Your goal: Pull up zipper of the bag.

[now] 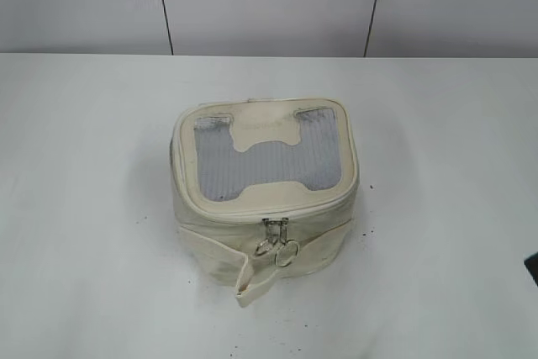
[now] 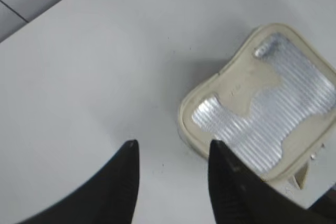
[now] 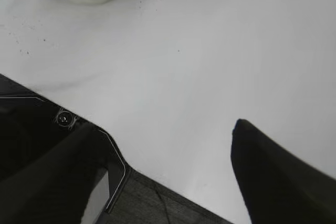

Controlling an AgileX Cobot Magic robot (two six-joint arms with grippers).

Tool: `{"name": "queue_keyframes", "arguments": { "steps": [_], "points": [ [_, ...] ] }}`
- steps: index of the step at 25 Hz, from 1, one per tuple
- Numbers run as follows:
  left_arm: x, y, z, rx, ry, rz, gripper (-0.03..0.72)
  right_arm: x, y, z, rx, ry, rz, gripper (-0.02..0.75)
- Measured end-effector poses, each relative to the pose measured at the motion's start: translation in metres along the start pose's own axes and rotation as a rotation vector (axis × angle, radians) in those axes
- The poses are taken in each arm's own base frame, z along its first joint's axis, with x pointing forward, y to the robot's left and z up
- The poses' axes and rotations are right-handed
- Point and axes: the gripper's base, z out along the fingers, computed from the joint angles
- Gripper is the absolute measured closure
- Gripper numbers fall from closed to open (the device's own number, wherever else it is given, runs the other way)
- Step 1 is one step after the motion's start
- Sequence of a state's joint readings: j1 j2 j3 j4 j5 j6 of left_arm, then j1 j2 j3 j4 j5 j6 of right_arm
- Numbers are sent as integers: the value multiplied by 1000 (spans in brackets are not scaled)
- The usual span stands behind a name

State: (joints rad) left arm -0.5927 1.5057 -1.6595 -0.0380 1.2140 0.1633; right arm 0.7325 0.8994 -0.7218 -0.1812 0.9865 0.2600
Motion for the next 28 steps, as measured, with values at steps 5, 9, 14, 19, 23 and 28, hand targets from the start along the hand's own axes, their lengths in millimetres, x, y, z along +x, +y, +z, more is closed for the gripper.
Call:
{"name": "queue_keyframes", "arguments": {
  "steps": [5, 9, 14, 19, 23, 28],
  "points": [
    [70, -13, -22, 21, 60, -10, 353, 36, -2, -15, -75, -76, -2, 150],
    [138, -25, -38, 39, 80, -16, 353, 63, -3, -22, -140, -146, -26, 150],
    [220, -38, -56, 23, -42, -14, 353, 88, -2, -33, -215, -222, -73, 150],
    [286, -48, -61, -1, -227, -9, 353, 99, -2, -38, -245, -260, -75, 150],
    [319, -54, -68, -26, -418, -2, 353, 100, -2, -39, -248, -271, -80, 150],
    [332, -56, -76, -42, -528, 2, 353, 100, -2, -39, -248, -272, -82, 150]
  ]
}}
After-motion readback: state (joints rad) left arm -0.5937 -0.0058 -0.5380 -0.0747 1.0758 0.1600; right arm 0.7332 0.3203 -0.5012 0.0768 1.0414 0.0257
